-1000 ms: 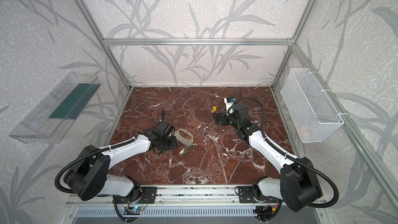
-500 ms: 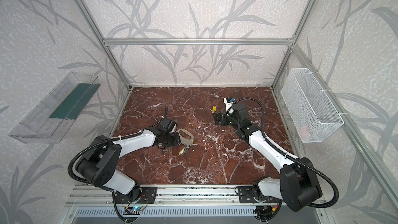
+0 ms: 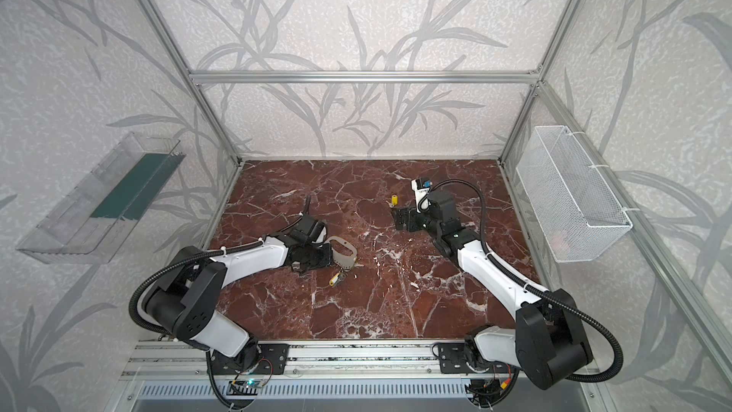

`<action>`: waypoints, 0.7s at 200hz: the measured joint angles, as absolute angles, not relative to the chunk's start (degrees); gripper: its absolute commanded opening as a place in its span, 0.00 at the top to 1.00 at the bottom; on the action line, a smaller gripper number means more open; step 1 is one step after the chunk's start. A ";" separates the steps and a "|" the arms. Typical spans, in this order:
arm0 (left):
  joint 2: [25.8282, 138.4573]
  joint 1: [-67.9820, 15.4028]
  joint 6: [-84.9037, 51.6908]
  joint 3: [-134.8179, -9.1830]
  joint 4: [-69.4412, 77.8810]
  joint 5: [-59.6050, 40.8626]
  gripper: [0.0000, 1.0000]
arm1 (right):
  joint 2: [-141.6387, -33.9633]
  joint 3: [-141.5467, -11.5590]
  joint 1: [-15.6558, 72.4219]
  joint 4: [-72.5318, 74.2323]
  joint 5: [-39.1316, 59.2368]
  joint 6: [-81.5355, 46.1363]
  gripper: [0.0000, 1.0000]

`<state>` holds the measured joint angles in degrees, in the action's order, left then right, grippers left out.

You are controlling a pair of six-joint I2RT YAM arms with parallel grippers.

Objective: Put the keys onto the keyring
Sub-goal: 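Grasp the edge of the silver keyring plate with the left gripper, then lift the plate with the left gripper while the right gripper approaches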

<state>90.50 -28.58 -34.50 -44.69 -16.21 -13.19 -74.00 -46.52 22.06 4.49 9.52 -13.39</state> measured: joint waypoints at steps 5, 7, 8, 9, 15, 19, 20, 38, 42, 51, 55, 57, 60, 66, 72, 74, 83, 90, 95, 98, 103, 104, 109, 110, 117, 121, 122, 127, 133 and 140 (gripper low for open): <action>90.48 -28.58 -34.44 -44.73 -16.47 -13.19 0.93 | -74.00 -46.52 22.06 4.49 9.52 -13.39 0.01; 90.45 -28.58 -34.59 -44.75 -16.51 -13.17 0.94 | -74.00 -46.52 22.06 4.49 9.52 -13.39 0.01; 90.43 -28.58 -34.61 -44.75 -16.53 -13.17 0.95 | -74.00 -46.52 22.06 4.49 9.52 -13.39 0.01; 90.43 -28.58 -34.46 -44.75 -16.60 -13.19 0.95 | -74.00 -46.52 22.06 4.49 9.52 -13.39 0.01; 90.32 -28.58 -34.46 -44.77 -16.80 -13.15 0.98 | -74.00 -46.52 22.06 4.49 9.52 -13.39 0.01; 90.26 -28.58 -34.24 -44.77 -16.91 -13.15 0.98 | -74.00 -46.52 22.06 4.49 9.52 -13.39 0.01; 90.19 -28.58 -34.28 -44.77 -16.93 -13.17 0.98 | -74.00 -46.52 22.06 4.49 9.52 -13.39 0.01; 89.32 -28.58 -34.02 -45.32 -17.63 -13.17 1.00 | -74.00 -46.52 22.06 4.49 9.52 -13.39 0.01; 89.19 -28.58 -33.98 -45.56 -17.87 -13.17 1.00 | -74.00 -46.52 22.06 4.49 9.50 -13.39 0.01; 88.99 -28.58 -33.80 -46.35 -18.79 -13.02 1.00 | -74.00 -46.52 22.06 4.49 9.52 -13.39 0.01; 88.88 -28.58 -33.65 -46.63 -19.16 -12.91 1.00 | -74.00 -46.52 22.06 4.49 9.52 -13.39 0.01; 88.86 -28.58 -33.52 -46.83 -19.40 -12.73 1.00 | -74.00 -46.52 22.06 4.49 9.52 -13.39 0.01; 88.75 -28.58 -33.43 -47.05 -19.75 -12.62 1.00 | -74.00 -46.52 22.06 4.49 9.52 -13.39 0.01; 88.47 -28.58 -33.06 -47.57 -20.53 -12.25 1.00 | -74.00 -46.52 22.06 4.49 9.52 -13.39 0.01; 88.16 -28.58 -32.84 -48.05 -21.41 -11.94 1.00 | -74.00 -46.52 22.06 4.49 9.52 -13.39 0.01; 88.01 -28.58 -32.67 -48.29 -21.76 -11.73 1.00 | -74.00 -46.52 22.06 4.49 9.52 -13.39 0.01; 87.18 -28.58 -31.94 -49.17 -23.27 -11.07 1.00 | -73.97 -46.52 22.06 4.49 9.52 -13.39 0.01; 86.37 -28.58 -31.44 -50.04 -24.60 -10.52 1.00 | -73.93 -46.52 22.09 4.47 9.52 -13.39 0.01; 85.76 -28.58 -30.94 -50.81 -25.67 -10.13 1.00 | -73.89 -46.52 22.09 4.45 9.52 -13.39 0.01; 85.45 -28.58 -30.74 -51.27 -26.17 -9.91 1.00 | -73.89 -46.52 22.09 4.45 9.52 -13.39 0.01; 84.84 -28.58 -30.22 -52.10 -27.09 -9.50 1.00 | -73.82 -46.52 22.09 4.45 9.52 -13.39 0.01; 84.75 -28.58 -30.13 -52.23 -27.22 -9.47 1.00 | -73.80 -46.52 22.09 4.45 9.52 -13.39 0.01; 84.25 -28.58 -29.67 -52.97 -27.97 -9.19 1.00 | -73.73 -46.52 22.09 4.45 9.52 -13.41 0.01; 84.14 -28.58 -29.56 -53.15 -28.10 -9.10 1.00 | -73.71 -46.52 22.09 4.45 9.52 -13.41 0.01; 83.31 -28.58 -28.88 -54.26 -29.15 -8.58 1.00 | -73.60 -46.52 22.17 4.45 9.52 -13.39 0.01; 82.83 -28.58 -28.45 -54.85 -29.65 -8.34 1.00 | -73.54 -46.52 22.24 4.45 9.52 -13.41 0.01; 82.74 -28.58 -28.34 -54.96 -29.69 -8.34 1.00 | -73.52 -46.52 22.26 4.45 9.52 -13.41 0.01; 82.19 -28.58 -27.90 -55.61 -30.28 -8.08 1.00 | -73.41 -46.52 22.37 4.45 9.52 -13.41 0.01; 81.62 -28.58 -27.31 -56.34 -30.81 -7.75 1.00 | -73.25 -46.52 22.41 4.43 9.52 -13.41 0.01; 80.99 -28.58 -26.72 -57.12 -31.44 -7.40 1.00 | -73.10 -46.52 22.50 4.43 9.52 -13.41 0.01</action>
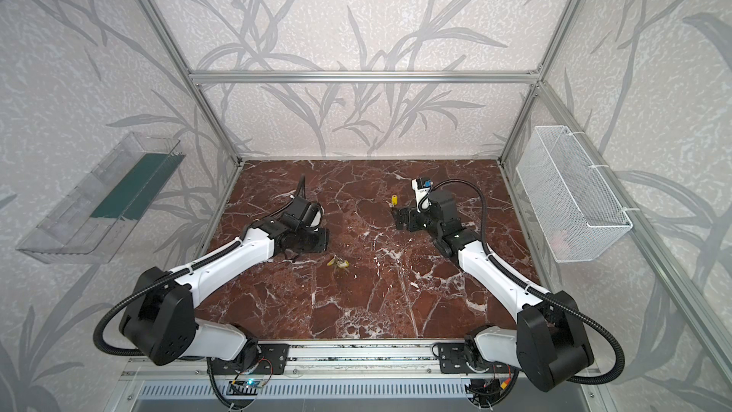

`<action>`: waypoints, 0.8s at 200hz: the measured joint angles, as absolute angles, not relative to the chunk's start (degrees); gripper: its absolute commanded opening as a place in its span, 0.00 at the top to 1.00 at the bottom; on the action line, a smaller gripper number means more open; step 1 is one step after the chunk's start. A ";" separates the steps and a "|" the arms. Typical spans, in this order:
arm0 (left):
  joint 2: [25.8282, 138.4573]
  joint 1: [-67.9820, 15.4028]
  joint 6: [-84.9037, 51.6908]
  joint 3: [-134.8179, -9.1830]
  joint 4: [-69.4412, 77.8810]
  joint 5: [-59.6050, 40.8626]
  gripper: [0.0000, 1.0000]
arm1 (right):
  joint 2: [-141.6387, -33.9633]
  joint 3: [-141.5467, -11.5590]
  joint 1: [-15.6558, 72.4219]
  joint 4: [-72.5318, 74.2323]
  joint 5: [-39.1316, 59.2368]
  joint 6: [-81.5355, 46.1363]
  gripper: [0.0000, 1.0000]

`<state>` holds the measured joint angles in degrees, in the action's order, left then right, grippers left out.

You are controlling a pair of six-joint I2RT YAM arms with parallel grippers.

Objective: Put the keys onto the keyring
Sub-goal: 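Lift the plate with the left gripper while the right gripper approaches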

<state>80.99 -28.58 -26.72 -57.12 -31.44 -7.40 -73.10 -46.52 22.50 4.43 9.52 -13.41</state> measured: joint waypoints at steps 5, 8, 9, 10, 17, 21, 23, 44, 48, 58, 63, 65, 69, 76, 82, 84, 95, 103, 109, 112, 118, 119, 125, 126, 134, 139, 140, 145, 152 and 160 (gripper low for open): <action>80.60 -28.58 -26.35 -57.67 -31.90 -7.18 1.00 | -73.01 -46.52 22.57 4.43 9.52 -13.41 0.01; 80.40 -28.58 -26.09 -57.93 -32.14 -7.11 1.00 | -72.97 -46.54 22.61 4.43 9.52 -13.41 0.01; 80.36 -28.58 -26.02 -58.00 -32.23 -7.07 1.00 | -72.97 -46.54 22.63 4.43 9.52 -13.41 0.01; 80.31 -28.58 -25.93 -58.08 -32.29 -7.01 1.00 | -72.95 -46.54 22.63 4.43 9.52 -13.41 0.01; 79.88 -28.58 -25.43 -58.74 -32.91 -6.79 1.00 | -72.93 -46.59 22.72 4.43 9.52 -13.41 0.01; 79.68 -28.58 -25.15 -59.09 -33.21 -6.63 1.00 | -72.93 -46.61 22.74 4.38 9.52 -13.41 0.01; 79.57 -28.58 -25.02 -59.27 -33.34 -6.52 1.00 | -72.93 -46.65 22.76 4.36 9.54 -13.41 0.01; 78.70 -28.58 -23.86 -61.12 -34.68 -5.89 1.00 | -72.90 -46.81 23.00 4.21 9.54 -13.41 0.01; 78.43 -28.58 -23.62 -61.49 -34.76 -5.80 1.00 | -72.90 -46.83 23.00 4.19 9.54 -13.41 0.01; 77.84 -28.58 -23.20 -62.04 -34.81 -5.61 1.00 | -72.90 -46.87 23.14 3.99 9.39 -13.41 0.01; 77.54 -28.58 -23.03 -62.26 -34.83 -5.58 1.00 | -72.90 -46.92 23.22 3.90 9.04 -13.41 0.01; 77.38 -28.58 -22.94 -62.35 -34.81 -5.58 1.00 | -72.90 -46.94 23.29 3.84 8.88 -13.41 0.01; 77.08 -28.58 -22.79 -62.50 -34.79 -5.58 1.00 | -72.90 -47.05 23.35 3.55 8.54 -13.41 0.01; 76.55 -28.58 -22.57 -62.61 -34.54 -5.61 1.00 | -72.90 -47.20 23.49 3.16 7.84 -13.47 0.01; 76.05 -28.60 -22.33 -62.65 -34.30 -5.63 1.00 | -72.90 -47.42 23.64 2.81 7.20 -13.61 0.01; 75.94 -28.60 -22.20 -62.65 -34.24 -5.65 1.00 | -72.90 -47.53 23.64 2.59 6.87 -13.67 0.01; 75.09 -28.67 -21.54 -62.65 -33.78 -5.67 1.00 | -72.86 -48.10 23.68 1.83 6.24 -13.78 0.03; 74.43 -28.80 -20.95 -62.65 -33.36 -5.67 1.00 | -72.62 -48.38 23.68 1.67 6.50 -13.65 0.08; 73.97 -28.91 -20.47 -62.67 -32.93 -5.63 1.00 | -72.29 -48.53 23.68 1.58 7.14 -13.54 0.14; 73.76 -28.95 -20.34 -62.72 -32.73 -5.61 1.00 | -72.14 -48.60 23.68 1.61 7.49 -13.65 0.17; 73.36 -29.08 -19.88 -62.89 -32.40 -5.50 1.00 | -71.75 -48.73 23.68 1.67 8.27 -13.61 0.23; 73.32 -29.10 -19.79 -62.94 -32.36 -5.45 1.00 | -71.68 -48.75 23.68 1.69 8.43 -13.69 0.24; 73.06 -29.21 -19.33 -63.24 -32.10 -5.28 1.00 | -71.20 -48.84 23.68 1.85 9.54 -13.67 0.30; 73.01 -29.23 -19.20 -63.37 -32.03 -5.19 1.00 | -71.13 -48.84 23.68 1.89 9.67 -13.67 0.30; 72.79 -29.28 -18.61 -63.92 -31.51 -4.84 1.00 | -70.67 -49.15 23.68 1.87 11.29 -13.72 0.33; 72.66 -29.30 -18.15 -64.45 -31.22 -4.62 1.00 | -70.54 -49.56 23.68 1.76 12.34 -13.82 0.34; 72.64 -29.30 -18.00 -64.58 -31.18 -4.60 1.00 | -70.54 -49.63 23.68 1.76 12.47 -13.87 0.35; 72.60 -29.32 -17.58 -65.12 -31.00 -4.56 1.00 | -70.52 -50.15 23.68 1.69 13.50 -13.82 0.36; 72.51 -29.36 -16.97 -65.98 -30.59 -4.60 1.00 | -70.52 -50.96 23.70 1.56 14.72 -13.87 0.38; 72.44 -29.36 -16.32 -66.89 -29.91 -4.84 1.00 | -70.52 -51.99 23.73 1.41 16.27 -13.96 0.40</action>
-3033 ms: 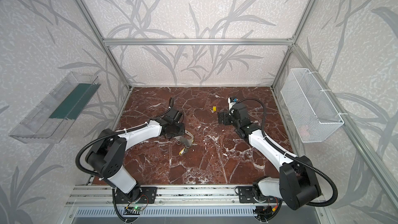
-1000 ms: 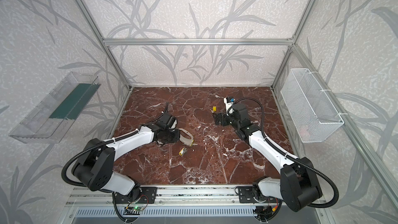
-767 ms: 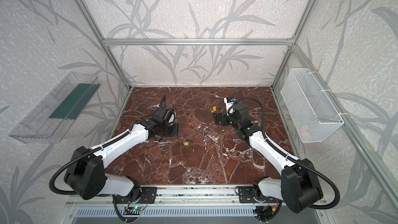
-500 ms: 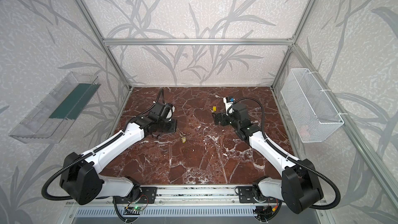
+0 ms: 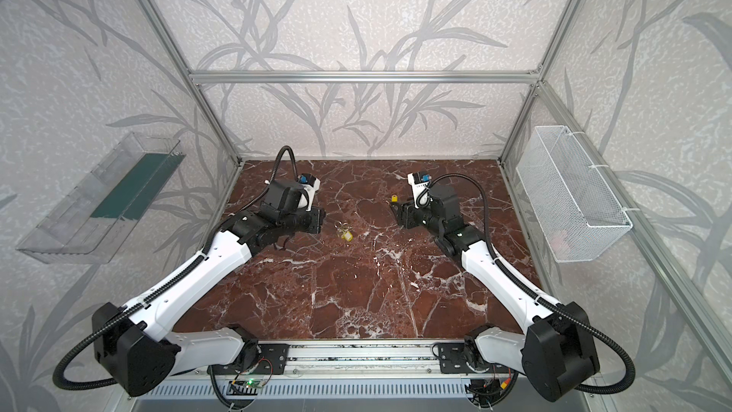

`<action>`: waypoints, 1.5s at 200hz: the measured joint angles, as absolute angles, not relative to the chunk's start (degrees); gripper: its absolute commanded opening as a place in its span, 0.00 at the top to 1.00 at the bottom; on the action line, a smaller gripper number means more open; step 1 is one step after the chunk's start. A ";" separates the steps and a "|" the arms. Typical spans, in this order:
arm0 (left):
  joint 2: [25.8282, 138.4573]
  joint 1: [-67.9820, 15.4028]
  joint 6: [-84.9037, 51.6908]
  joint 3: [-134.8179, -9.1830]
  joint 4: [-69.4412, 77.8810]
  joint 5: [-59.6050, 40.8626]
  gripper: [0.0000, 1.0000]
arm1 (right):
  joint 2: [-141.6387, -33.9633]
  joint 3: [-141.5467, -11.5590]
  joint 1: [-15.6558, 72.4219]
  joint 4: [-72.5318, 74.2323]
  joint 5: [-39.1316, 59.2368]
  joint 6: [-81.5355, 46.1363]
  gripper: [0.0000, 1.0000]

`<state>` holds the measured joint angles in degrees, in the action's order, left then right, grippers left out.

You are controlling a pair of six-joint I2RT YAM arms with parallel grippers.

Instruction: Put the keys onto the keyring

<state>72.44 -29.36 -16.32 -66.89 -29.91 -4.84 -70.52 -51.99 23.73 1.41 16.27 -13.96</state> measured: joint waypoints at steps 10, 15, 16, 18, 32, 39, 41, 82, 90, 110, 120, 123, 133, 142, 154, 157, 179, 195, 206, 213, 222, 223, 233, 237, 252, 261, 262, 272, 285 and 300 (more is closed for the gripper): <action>72.44 -29.36 -15.33 -68.03 -29.12 -5.76 1.00 | -70.52 -53.23 23.81 1.41 18.13 -14.13 0.42; 72.44 -29.36 -14.90 -68.60 -28.71 -6.35 1.00 | -70.52 -53.87 23.97 1.39 18.92 -14.35 0.43; 72.44 -29.36 -14.85 -68.66 -28.62 -6.46 1.00 | -70.52 -53.98 23.99 1.41 19.07 -14.35 0.44; 72.44 -29.36 -14.61 -68.86 -28.40 -6.76 1.00 | -70.52 -54.22 24.03 1.39 19.35 -14.31 0.44; 72.44 -29.30 -13.56 -70.04 -27.31 -9.15 1.00 | -70.54 -55.96 24.38 1.30 21.54 -14.68 0.51; 72.44 -29.30 -13.17 -70.54 -26.76 -10.59 1.00 | -70.59 -56.90 24.58 1.21 22.61 -14.87 0.53; 72.44 -29.30 -13.02 -70.72 -26.63 -10.98 1.00 | -70.59 -57.10 24.62 1.21 22.83 -14.98 0.54; 72.62 -29.36 -12.58 -74.08 -23.14 -21.56 1.00 | -72.03 -62.98 25.63 2.28 30.89 -17.12 0.64; 72.62 -29.36 -12.64 -74.52 -22.00 -23.35 1.00 | -72.27 -63.46 25.67 3.25 32.21 -18.20 0.66; 72.55 -29.36 -13.04 -74.96 -18.48 -27.18 1.00 | -72.95 -64.05 25.67 5.91 35.33 -20.56 0.68; 72.49 -29.36 -13.13 -74.96 -17.19 -28.49 1.00 | -73.45 -64.55 25.67 6.68 36.77 -21.63 0.69; 72.49 -29.36 -13.15 -74.96 -16.84 -28.84 1.00 | -73.63 -64.84 25.67 6.83 37.21 -22.02 0.70; 72.42 -29.36 -13.19 -75.00 -15.88 -29.89 1.00 | -74.46 -65.91 25.67 7.51 38.59 -23.07 0.71; 72.42 -29.36 -13.17 -75.31 -15.66 -30.59 1.00 | -75.05 -66.76 25.67 7.92 39.40 -23.75 0.71; 72.42 -29.36 -13.04 -76.01 -15.66 -31.27 1.00 | -75.61 -67.46 25.67 8.71 40.03 -24.34 0.73; 72.40 -29.36 -12.97 -76.20 -15.64 -31.42 1.00 | -75.72 -67.59 25.67 8.86 40.16 -24.58 0.74; 72.27 -29.36 -12.43 -77.17 -15.31 -31.57 1.00 | -76.64 -68.25 25.82 9.10 41.12 -25.19 0.78; 71.83 -29.41 -12.12 -77.14 -15.29 -30.94 1.00 | -77.45 -68.62 26.44 8.69 41.43 -25.02 0.79; 71.40 -29.50 -11.97 -76.99 -14.92 -29.95 1.00 | -77.78 -68.62 27.24 8.16 41.43 -24.40 0.78; 70.98 -29.52 -11.92 -76.73 -14.44 -29.30 1.00 | -77.87 -68.62 28.05 7.77 41.41 -23.81 0.78; 70.30 -29.52 -11.94 -76.20 -13.76 -28.32 1.00 | -77.87 -68.62 29.32 7.07 41.32 -22.87 0.78; 70.24 -29.52 -11.94 -76.16 -13.69 -28.27 1.00 | -77.87 -68.62 29.54 6.96 41.34 -22.72 0.78; 69.45 -29.52 -11.94 -75.53 -12.82 -27.46 1.00 | -77.87 -68.62 30.98 6.55 41.06 -21.65 0.78; 69.17 -29.52 -11.97 -75.35 -12.53 -27.20 1.00 | -77.87 -68.62 31.44 6.33 40.99 -21.26 0.78; 68.75 -29.54 -11.99 -75.16 -11.42 -26.81 1.00 | -77.87 -68.62 33.06 5.41 40.99 -20.32 0.78; 68.75 -29.54 -11.99 -75.16 -10.83 -26.65 1.00 | -77.87 -68.62 33.47 5.19 40.99 -19.92 0.77; 68.75 -29.54 -11.99 -75.16 -10.76 -26.65 1.00 | -77.87 -68.62 33.50 5.15 40.99 -19.86 0.77; 68.77 -29.54 -12.05 -75.16 -10.63 -26.63 1.00 | -77.87 -68.62 33.52 4.86 40.64 -19.66 0.77; 68.77 -29.56 -12.23 -75.11 -10.37 -26.65 1.00 | -77.82 -68.62 33.43 4.58 39.66 -19.44 0.76; 68.77 -29.56 -12.62 -74.94 -9.78 -26.74 1.00 | -77.62 -68.62 33.06 4.56 38.76 -19.64 0.74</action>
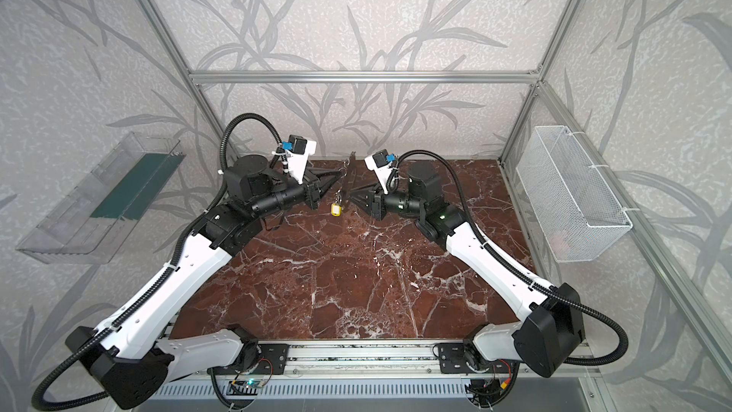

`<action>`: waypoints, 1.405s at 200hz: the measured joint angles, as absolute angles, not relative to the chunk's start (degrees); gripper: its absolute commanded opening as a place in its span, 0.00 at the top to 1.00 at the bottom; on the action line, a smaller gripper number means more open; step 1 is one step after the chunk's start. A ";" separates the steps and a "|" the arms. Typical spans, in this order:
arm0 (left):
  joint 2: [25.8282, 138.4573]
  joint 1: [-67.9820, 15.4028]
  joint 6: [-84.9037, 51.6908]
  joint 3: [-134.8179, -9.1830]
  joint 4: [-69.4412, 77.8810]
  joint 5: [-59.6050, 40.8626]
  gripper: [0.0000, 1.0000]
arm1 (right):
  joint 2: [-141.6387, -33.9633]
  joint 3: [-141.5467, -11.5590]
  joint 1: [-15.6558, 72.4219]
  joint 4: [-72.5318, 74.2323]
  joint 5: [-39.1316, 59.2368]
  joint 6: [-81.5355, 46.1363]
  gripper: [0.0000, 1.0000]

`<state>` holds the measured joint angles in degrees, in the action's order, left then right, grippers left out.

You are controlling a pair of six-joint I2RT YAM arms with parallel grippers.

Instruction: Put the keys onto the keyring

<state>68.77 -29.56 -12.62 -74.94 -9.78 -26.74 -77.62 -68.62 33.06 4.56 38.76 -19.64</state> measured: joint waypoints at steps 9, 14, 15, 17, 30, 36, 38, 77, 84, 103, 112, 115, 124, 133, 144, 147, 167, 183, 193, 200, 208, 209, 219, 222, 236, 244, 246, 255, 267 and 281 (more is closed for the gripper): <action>68.77 -29.56 -12.73 -74.91 -9.78 -26.87 1.00 | -77.34 -68.60 32.75 4.73 38.52 -19.97 0.73; 68.77 -29.56 -12.93 -74.91 -9.80 -26.94 1.00 | -77.17 -68.53 32.51 5.02 38.48 -20.38 0.73; 68.77 -29.56 -12.95 -74.91 -9.80 -26.94 1.00 | -77.14 -68.53 32.47 5.10 38.48 -20.38 0.72; 68.77 -29.56 -12.99 -74.91 -9.80 -26.96 1.00 | -77.03 -68.49 32.34 5.30 38.46 -20.69 0.72; 68.75 -29.56 -13.54 -74.91 -9.80 -27.14 1.00 | -76.53 -68.20 31.53 6.76 38.59 -22.17 0.69; 68.75 -29.56 -13.72 -74.91 -9.80 -27.14 1.00 | -76.34 -68.05 31.22 7.57 38.65 -22.87 0.66; 68.75 -29.56 -13.76 -74.91 -9.80 -27.11 1.00 | -76.27 -68.03 31.18 7.70 38.63 -23.11 0.63; 68.73 -29.56 -14.66 -74.89 -9.89 -26.37 1.00 | -74.78 -67.88 31.09 8.16 36.97 -23.90 0.52; 68.73 -29.56 -14.76 -74.89 -9.91 -26.22 1.00 | -74.28 -67.88 31.55 7.51 35.79 -23.18 0.52; 68.69 -29.56 -15.00 -74.89 -10.15 -26.04 1.00 | -72.51 -67.88 34.02 4.62 30.61 -19.53 0.52; 68.64 -29.58 -15.03 -74.89 -10.33 -26.04 1.00 | -71.79 -67.90 35.55 3.44 28.27 -17.69 0.52; 68.62 -29.58 -15.05 -74.89 -10.33 -26.04 1.00 | -71.57 -67.96 35.97 3.01 27.59 -17.10 0.52; 68.60 -29.63 -15.05 -74.89 -10.37 -26.09 1.00 | -71.29 -68.23 36.95 2.07 26.04 -15.88 0.52; 68.55 -29.63 -15.05 -74.89 -10.41 -26.15 1.00 | -71.29 -68.64 37.69 1.19 25.19 -14.81 0.52; 68.51 -29.67 -15.05 -74.89 -10.55 -26.22 1.00 | -71.40 -69.06 37.89 0.38 23.94 -13.82 0.53; 68.51 -29.69 -15.05 -74.89 -10.61 -26.22 1.00 | -71.44 -69.23 37.89 0.05 23.70 -13.63 0.53; 68.40 -29.89 -15.03 -74.89 -10.98 -26.20 1.00 | -72.03 -70.48 38.04 -1.41 21.96 -12.62 0.53; 68.20 -29.95 -15.03 -74.89 -11.25 -26.15 1.00 | -72.07 -70.70 38.17 -1.72 20.99 -12.16 0.53; 68.05 -29.95 -15.03 -74.87 -11.35 -26.15 1.00 | -72.07 -70.81 38.39 -1.74 20.67 -12.03 0.53; 67.92 -29.98 -15.03 -74.87 -11.44 -26.13 1.00 | -72.07 -70.87 38.54 -1.87 20.47 -11.99 0.53; 67.79 -30.00 -15.00 -74.87 -11.53 -26.13 1.00 | -72.07 -71.00 38.72 -1.87 20.36 -11.99 0.53; 67.79 -30.02 -15.00 -74.87 -11.55 -26.13 1.00 | -72.07 -71.05 38.74 -1.87 20.34 -11.99 0.53; 67.70 -30.02 -15.00 -74.87 -11.60 -26.13 1.00 | -72.07 -71.26 38.94 -1.80 20.32 -11.99 0.52; 67.68 -30.02 -15.00 -74.87 -11.60 -26.11 1.00 | -72.07 -71.35 39.07 -1.83 20.32 -12.01 0.52; 67.68 -30.11 -15.00 -74.87 -11.64 -26.00 1.00 | -72.10 -71.85 39.62 -1.93 20.23 -11.99 0.52; 67.68 -30.24 -15.00 -74.87 -11.77 -25.89 1.00 | -72.23 -72.34 39.97 -2.13 20.16 -11.99 0.51; 67.68 -30.26 -15.00 -74.87 -11.79 -25.87 1.00 | -72.27 -72.51 40.07 -2.15 20.16 -11.99 0.51; 67.68 -30.30 -15.00 -74.87 -11.94 -25.78 1.00 | -72.62 -73.32 40.36 -2.26 20.16 -11.92 0.51; 67.68 -30.35 -15.00 -74.87 -11.99 -25.74 1.00 | -73.12 -74.39 40.58 -2.33 20.14 -11.84 0.51; 67.68 -30.44 -15.00 -74.87 -11.99 -25.61 1.00 | -73.65 -75.31 40.66 -2.68 19.94 -11.64 0.53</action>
<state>67.68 -30.44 -15.00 -74.87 -11.99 -25.61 -73.65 -75.31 40.66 -2.68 19.94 -11.64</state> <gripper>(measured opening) 0.049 0.488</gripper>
